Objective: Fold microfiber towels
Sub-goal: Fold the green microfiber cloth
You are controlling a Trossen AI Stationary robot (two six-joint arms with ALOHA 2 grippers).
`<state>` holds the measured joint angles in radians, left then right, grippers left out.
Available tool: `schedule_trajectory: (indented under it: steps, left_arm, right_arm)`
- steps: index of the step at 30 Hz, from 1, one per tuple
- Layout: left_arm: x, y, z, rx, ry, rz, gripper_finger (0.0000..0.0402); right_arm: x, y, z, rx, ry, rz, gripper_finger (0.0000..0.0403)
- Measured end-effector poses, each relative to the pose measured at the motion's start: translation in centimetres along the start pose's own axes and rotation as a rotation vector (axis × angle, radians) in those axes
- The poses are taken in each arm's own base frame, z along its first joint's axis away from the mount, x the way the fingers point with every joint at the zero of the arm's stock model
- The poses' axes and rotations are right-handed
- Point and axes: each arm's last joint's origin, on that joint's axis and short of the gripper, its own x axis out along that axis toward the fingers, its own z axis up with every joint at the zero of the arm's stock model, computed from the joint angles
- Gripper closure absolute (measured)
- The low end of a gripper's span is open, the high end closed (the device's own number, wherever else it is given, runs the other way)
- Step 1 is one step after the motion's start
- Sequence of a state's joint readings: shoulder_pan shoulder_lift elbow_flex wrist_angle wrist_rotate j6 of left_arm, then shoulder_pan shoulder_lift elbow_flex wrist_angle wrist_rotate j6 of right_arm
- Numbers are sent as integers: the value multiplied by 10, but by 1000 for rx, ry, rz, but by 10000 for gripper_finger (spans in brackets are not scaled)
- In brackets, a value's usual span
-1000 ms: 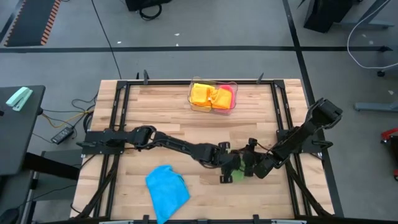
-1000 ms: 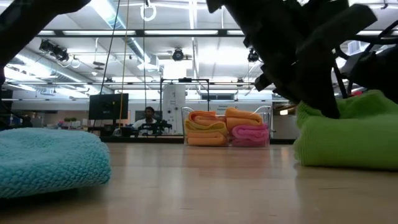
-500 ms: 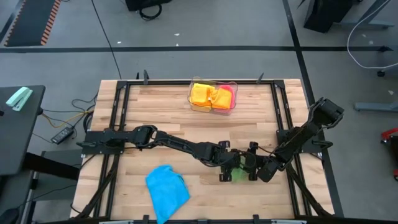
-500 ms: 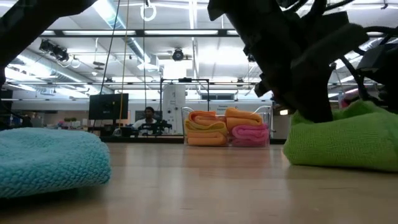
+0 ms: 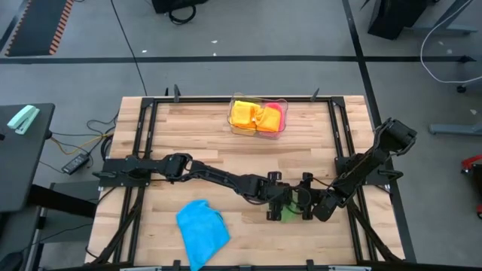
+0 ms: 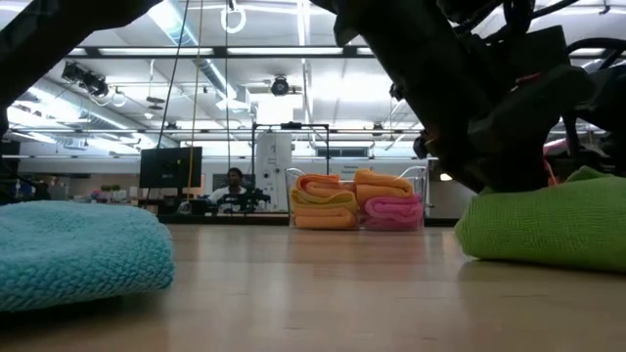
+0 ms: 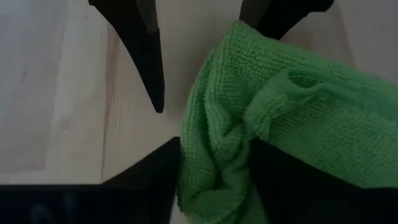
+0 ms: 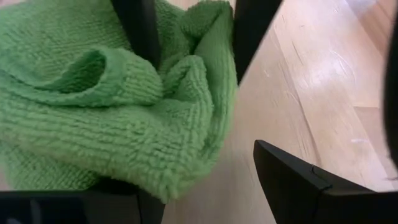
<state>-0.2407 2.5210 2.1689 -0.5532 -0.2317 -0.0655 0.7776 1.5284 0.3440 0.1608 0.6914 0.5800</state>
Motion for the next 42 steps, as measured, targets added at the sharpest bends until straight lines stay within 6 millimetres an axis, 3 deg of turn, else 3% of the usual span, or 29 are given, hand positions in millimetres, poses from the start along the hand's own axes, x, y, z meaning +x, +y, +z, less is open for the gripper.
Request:
schedule_trajectory:
  steps: [5, 10, 22, 33, 42]
  left_arm:
    - [-11, -2, 4, 37, 1, -1, 150]
    - [-28, -7, 12, 50, -27, -6, 138]
    - [-46, -11, 12, 109, 15, 21, 190]
    - [-54, -11, -6, 132, 225, -70, 232]
    - [-93, -8, 2, 90, 252, -79, 258]
  right_arm:
    - [0, 0, 0, -1, 0, 0, 170]
    - [0, 0, 0, -3, 0, -2, 170]
    - [-1, 1, 0, 6, 1, -4, 169]
    - [-1, 1, 0, 4, 1, -5, 170]
    - [-1, 1, 0, 4, 1, -5, 170]
